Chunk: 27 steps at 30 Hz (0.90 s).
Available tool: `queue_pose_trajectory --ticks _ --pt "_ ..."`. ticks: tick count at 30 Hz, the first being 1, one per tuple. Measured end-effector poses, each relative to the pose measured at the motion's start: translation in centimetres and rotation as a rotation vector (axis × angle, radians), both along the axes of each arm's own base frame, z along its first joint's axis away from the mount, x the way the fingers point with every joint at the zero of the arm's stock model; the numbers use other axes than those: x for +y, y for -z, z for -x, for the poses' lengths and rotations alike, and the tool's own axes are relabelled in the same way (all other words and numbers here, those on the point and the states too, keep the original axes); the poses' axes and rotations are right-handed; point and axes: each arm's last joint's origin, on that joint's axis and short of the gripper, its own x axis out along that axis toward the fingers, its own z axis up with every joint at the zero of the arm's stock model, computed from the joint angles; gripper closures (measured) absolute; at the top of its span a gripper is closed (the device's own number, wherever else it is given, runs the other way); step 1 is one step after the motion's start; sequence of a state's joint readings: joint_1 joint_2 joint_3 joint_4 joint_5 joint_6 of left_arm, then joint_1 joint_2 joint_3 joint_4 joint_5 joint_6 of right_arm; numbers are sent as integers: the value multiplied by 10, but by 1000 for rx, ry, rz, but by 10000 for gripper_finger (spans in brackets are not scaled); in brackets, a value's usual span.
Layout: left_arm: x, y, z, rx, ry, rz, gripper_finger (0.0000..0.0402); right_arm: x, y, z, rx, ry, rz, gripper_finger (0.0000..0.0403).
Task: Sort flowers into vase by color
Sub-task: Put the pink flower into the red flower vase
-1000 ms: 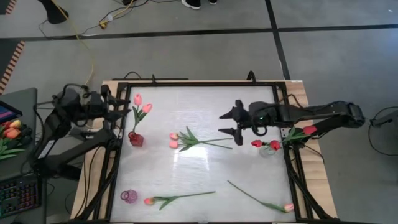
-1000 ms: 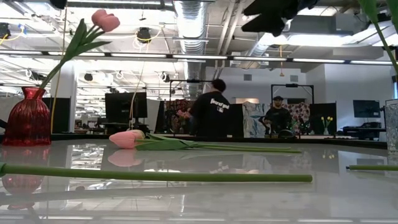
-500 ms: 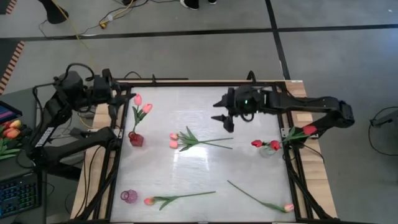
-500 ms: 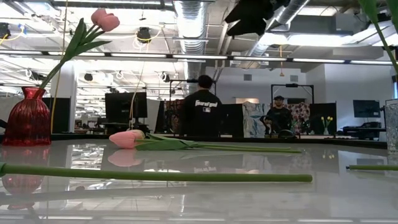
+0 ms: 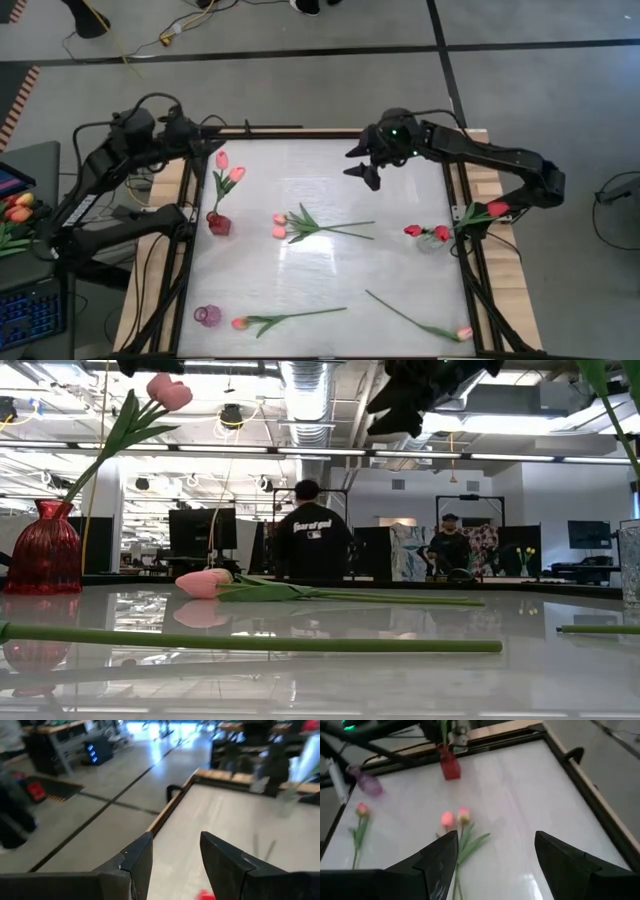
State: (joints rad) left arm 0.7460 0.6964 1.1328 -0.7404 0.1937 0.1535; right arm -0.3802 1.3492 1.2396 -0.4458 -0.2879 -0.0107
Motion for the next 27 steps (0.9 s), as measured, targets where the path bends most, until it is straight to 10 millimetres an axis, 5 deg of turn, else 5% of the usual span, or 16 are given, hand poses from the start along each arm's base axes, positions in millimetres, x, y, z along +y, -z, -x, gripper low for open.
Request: queue_pose_trajectory --ticks 6,16,22,27 --pt "17 -3 -14 101 -100 54 248 -10 -2 3 -20 -35 84 113" --pt "11 -79 -27 -110 0 94 249 -5 4 6 44 -117 82 113" --pt "-6 -75 -73 -88 200 160 263 2 11 12 132 -168 64 113" --pt "-50 -55 -125 46 271 151 279 5 9 23 174 -175 54 113"
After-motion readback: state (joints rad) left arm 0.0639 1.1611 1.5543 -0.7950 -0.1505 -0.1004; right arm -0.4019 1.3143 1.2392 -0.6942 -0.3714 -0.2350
